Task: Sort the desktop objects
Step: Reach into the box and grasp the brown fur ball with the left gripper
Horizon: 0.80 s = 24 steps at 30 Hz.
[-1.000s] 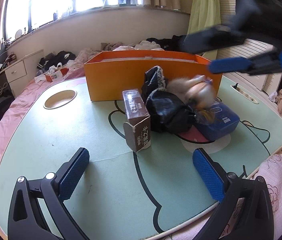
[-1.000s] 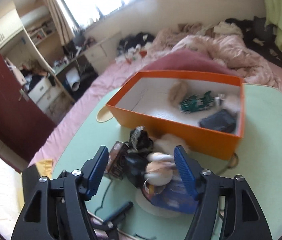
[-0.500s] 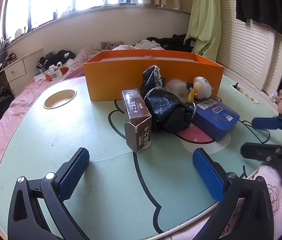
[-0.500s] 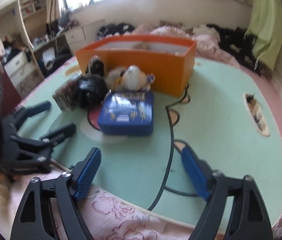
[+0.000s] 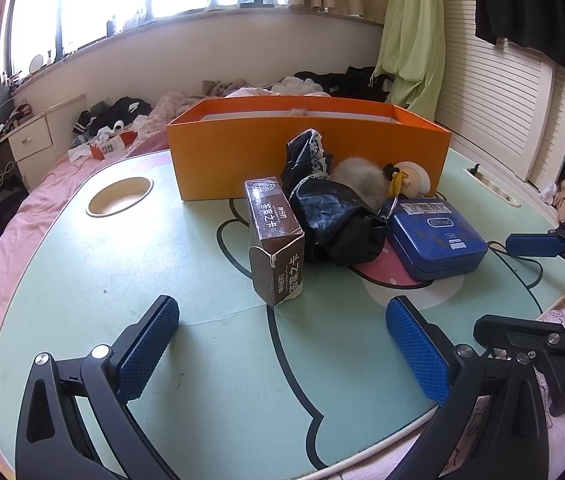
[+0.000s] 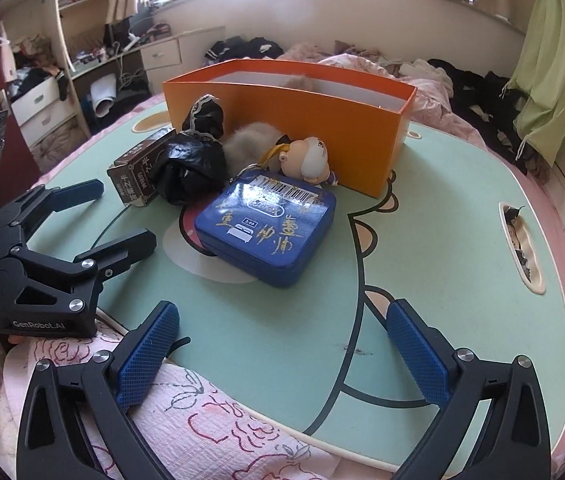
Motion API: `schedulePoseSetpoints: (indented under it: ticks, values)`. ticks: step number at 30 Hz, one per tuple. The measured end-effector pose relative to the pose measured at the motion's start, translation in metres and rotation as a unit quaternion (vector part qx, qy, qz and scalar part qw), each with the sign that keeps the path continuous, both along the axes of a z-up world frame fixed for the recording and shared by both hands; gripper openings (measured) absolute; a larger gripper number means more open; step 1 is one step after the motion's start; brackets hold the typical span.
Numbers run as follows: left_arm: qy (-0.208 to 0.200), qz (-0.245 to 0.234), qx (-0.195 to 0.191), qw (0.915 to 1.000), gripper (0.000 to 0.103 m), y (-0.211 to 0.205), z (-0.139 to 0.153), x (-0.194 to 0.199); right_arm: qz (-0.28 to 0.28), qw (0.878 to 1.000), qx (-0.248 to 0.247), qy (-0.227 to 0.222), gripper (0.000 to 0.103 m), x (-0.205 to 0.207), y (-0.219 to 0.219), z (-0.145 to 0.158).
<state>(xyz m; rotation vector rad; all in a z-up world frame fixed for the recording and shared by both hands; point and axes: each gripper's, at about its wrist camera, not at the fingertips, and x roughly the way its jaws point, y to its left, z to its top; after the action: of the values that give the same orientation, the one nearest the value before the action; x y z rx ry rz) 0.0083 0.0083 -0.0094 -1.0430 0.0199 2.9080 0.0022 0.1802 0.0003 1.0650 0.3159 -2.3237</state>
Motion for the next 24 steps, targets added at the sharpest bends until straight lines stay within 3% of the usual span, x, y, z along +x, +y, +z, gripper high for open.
schedulePoseSetpoints:
  ticks: [24]
  values:
    - [-0.005,0.006,0.003,1.0000,0.103,0.0002,0.0001,-0.0043,-0.006,1.000,0.001,0.004,0.103,-0.0023,-0.0033,-0.0001]
